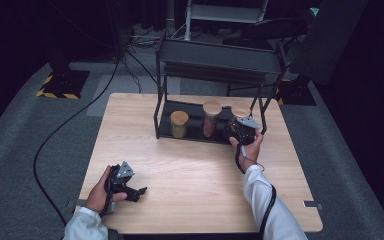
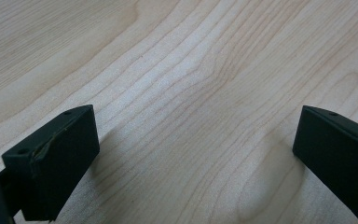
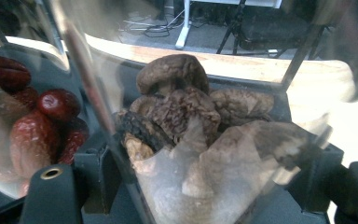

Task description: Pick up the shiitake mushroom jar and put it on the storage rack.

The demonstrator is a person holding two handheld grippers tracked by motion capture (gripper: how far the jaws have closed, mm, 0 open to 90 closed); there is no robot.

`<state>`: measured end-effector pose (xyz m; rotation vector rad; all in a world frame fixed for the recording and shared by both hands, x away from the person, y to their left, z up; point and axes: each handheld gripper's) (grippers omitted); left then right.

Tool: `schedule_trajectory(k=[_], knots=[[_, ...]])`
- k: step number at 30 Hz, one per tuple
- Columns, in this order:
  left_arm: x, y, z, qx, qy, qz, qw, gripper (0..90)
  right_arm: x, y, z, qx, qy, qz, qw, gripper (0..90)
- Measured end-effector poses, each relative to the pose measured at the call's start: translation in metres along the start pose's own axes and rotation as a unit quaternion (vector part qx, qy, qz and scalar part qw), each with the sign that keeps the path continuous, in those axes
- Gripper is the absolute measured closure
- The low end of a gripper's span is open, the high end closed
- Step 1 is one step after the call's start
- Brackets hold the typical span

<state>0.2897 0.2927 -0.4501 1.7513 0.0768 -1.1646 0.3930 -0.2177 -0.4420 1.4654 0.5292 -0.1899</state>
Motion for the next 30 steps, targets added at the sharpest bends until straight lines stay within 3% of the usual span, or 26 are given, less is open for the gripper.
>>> schedule_trajectory(k=[30], knots=[[0.000, 0.000, 0.000, 0.000, -0.001, 0.000, 1.0000, 0.2, 0.016, 0.003, 0.006, 0.010, 0.003, -0.016, 0.9998, 24.8]])
Point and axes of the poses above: each handheld gripper's, and its own axes: x roughly forward along the jaws, y roughly out of its top, z roughly to its right, and after that the axes turned 4 degrees about y, right-handed
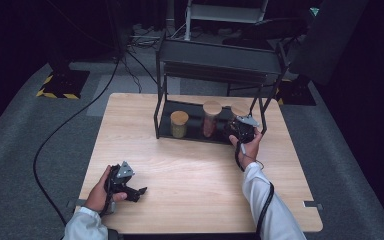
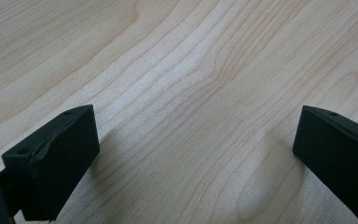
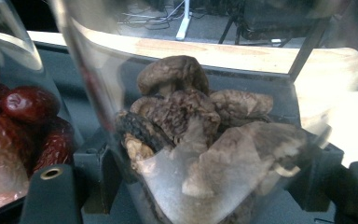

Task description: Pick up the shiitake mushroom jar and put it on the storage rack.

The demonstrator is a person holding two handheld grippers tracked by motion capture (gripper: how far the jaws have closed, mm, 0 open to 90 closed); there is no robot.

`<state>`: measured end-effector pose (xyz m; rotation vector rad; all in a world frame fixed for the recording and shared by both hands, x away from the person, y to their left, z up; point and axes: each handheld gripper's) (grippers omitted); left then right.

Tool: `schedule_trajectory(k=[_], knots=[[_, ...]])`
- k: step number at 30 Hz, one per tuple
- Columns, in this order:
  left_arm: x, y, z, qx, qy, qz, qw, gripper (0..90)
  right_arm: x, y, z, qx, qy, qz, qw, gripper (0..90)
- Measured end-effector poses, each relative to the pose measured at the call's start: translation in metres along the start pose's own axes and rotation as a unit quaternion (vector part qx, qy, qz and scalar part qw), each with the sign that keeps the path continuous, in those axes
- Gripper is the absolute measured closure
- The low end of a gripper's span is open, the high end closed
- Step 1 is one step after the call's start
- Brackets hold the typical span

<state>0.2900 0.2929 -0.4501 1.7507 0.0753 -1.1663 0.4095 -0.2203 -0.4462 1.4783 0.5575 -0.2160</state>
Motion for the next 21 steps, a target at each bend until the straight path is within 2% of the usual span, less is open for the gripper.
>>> schedule_trajectory(k=[12, 17, 21], knots=[[0.000, 0.000, 0.000, 0.000, 0.000, 0.000, 1.0000, 0.2, 0.001, 0.000, 0.002, 0.008, 0.001, 0.000, 1.0000, 24.5], [0.000, 0.000, 0.000, 0.000, 0.000, 0.000, 1.0000, 0.2, -0.001, 0.002, -0.002, 0.013, -0.003, 0.000, 0.9999, 20.9], [0.000, 0.000, 0.000, 0.000, 0.000, 0.000, 1.0000, 0.2, -0.002, 0.003, -0.008, -0.007, -0.009, -0.006, 0.9999, 13.5]])
Point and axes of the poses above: each handheld gripper's, and its own axes: x roughly forward along the jaws, y roughly out of its top, z roughly to its right, and after that the axes turned 4 degrees about y, right-handed
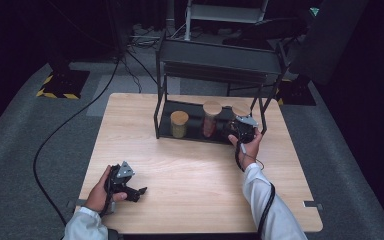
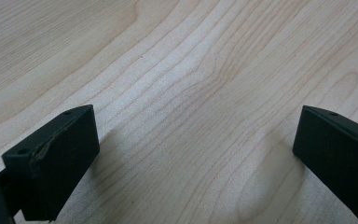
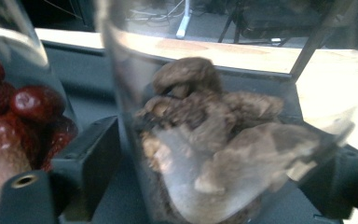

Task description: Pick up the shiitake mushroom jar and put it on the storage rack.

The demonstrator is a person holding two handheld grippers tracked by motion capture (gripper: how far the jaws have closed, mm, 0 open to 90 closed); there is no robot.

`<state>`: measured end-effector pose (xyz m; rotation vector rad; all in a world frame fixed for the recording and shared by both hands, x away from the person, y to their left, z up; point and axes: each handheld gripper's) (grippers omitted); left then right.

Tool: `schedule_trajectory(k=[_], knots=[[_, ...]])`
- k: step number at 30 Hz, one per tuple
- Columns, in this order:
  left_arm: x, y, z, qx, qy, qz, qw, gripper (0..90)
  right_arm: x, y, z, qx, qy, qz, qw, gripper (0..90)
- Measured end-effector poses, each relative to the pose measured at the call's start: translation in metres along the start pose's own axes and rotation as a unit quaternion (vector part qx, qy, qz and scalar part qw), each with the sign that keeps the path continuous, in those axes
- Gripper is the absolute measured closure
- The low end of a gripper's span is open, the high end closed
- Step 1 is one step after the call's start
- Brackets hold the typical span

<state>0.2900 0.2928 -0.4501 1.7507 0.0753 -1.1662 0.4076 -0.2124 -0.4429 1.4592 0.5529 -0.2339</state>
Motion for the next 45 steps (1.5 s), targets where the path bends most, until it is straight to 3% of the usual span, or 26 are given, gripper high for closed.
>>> schedule_trajectory(k=[5, 12, 31, 45], knots=[[0.000, 0.000, 0.000, 0.000, 0.000, 0.000, 1.0000, 0.2, -0.001, -0.001, -0.006, 0.005, -0.007, 0.000, 1.0000, 9.9], [0.000, 0.000, 0.000, 0.000, 0.000, 0.000, 1.0000, 0.2, -0.004, -0.007, -0.009, -0.018, -0.007, 0.000, 0.9998, 4.5], [0.000, 0.000, 0.000, 0.000, 0.000, 0.000, 1.0000, 0.2, -0.025, -0.021, -0.010, -0.034, -0.002, 0.017, 0.9993, 3.5], [0.000, 0.000, 0.001, 0.000, 0.001, 0.000, 1.0000, 0.2, -0.044, -0.031, 0.000, -0.056, 0.030, 0.025, 0.9976, 3.3]])
Point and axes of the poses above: each handheld gripper's, and its own axes: x roughly forward along the jaws, y roughly out of its top, z roughly to its right, and after that the axes turned 4 degrees about y, right-handed
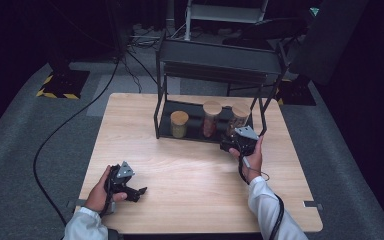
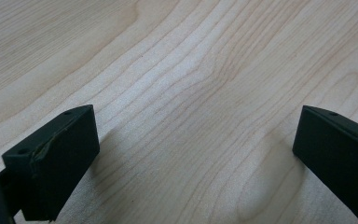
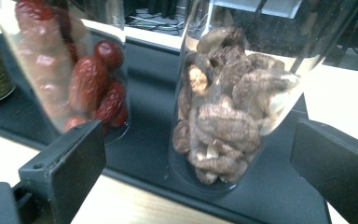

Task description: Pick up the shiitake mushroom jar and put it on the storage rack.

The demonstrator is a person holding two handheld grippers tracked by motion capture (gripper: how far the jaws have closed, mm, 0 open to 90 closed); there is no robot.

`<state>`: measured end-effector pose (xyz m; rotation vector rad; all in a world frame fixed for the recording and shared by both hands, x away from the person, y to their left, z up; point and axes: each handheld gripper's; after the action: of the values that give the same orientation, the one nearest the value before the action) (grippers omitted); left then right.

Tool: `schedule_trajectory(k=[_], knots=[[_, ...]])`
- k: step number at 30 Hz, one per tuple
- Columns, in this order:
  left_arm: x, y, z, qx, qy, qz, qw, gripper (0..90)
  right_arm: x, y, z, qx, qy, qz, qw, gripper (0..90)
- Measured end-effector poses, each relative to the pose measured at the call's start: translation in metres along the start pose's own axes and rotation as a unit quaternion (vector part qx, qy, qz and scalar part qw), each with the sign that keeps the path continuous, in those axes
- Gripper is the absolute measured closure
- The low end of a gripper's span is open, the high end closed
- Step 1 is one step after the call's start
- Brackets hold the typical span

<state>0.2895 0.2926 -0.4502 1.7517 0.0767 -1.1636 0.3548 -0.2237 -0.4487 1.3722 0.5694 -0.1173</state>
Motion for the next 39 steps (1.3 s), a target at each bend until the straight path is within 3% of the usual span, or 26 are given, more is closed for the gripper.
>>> schedule_trajectory(k=[6, 16, 31, 39], knots=[[0.000, 0.000, 0.000, 0.000, 0.000, 0.000, 1.0000, 0.2, -0.012, -0.005, 0.008, -0.001, 0.030, 0.003, 0.9995, 3.3], [0.000, 0.000, 0.000, 0.000, 0.000, 0.000, 1.0000, 0.2, -0.030, -0.015, 0.012, -0.047, 0.053, 0.006, 0.9975, 3.3], [0.000, 0.000, 0.000, -0.001, 0.000, 0.000, 1.0000, 0.2, -0.053, -0.026, 0.028, -0.096, 0.110, 0.014, 0.9893, 3.3], [0.000, 0.000, 0.000, 0.000, 0.000, 0.000, 1.0000, 0.2, -0.063, -0.029, 0.030, -0.117, 0.115, 0.009, 0.9864, 3.3]])
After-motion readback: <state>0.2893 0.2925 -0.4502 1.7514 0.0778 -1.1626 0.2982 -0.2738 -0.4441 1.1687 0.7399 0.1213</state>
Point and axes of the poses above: each handheld gripper's, and its own axes: x roughly forward along the jaws, y roughly out of its top, z roughly to its right, and after that the axes turned 4 degrees about y, right-handed
